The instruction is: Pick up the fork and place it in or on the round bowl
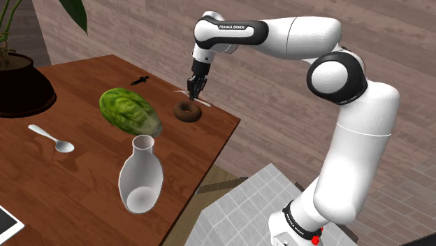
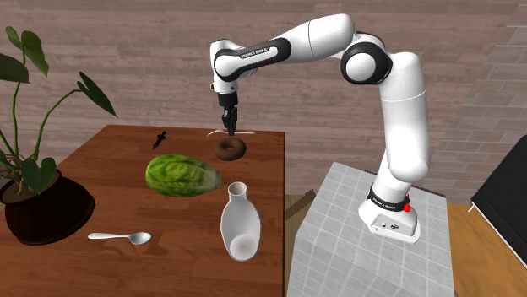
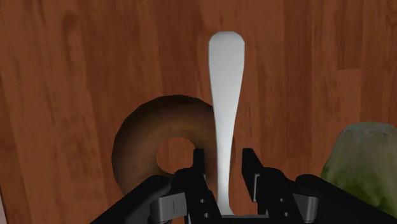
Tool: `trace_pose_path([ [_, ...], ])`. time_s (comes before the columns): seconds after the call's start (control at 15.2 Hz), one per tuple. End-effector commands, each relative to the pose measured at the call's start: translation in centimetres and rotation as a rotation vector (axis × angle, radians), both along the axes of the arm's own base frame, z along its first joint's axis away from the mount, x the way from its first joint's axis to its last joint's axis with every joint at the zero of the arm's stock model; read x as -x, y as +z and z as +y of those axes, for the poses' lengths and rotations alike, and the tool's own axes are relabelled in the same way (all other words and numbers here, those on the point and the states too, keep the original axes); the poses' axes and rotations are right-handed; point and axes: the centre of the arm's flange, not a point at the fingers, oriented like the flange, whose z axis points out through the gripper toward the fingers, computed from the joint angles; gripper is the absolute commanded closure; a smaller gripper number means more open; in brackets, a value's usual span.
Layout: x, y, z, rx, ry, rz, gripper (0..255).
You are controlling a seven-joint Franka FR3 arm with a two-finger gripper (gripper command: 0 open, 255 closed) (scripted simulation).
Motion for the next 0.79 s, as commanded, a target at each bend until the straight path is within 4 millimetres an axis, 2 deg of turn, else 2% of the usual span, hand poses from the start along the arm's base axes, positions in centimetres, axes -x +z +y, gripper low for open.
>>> trace_pose_path([
  [0.0, -2.4, -0.1, -1.7, 0.001, 0.0, 0.0, 255],
  [0.73, -2.4, -5.8, -1.7, 0.001, 0.0, 0.0, 255],
])
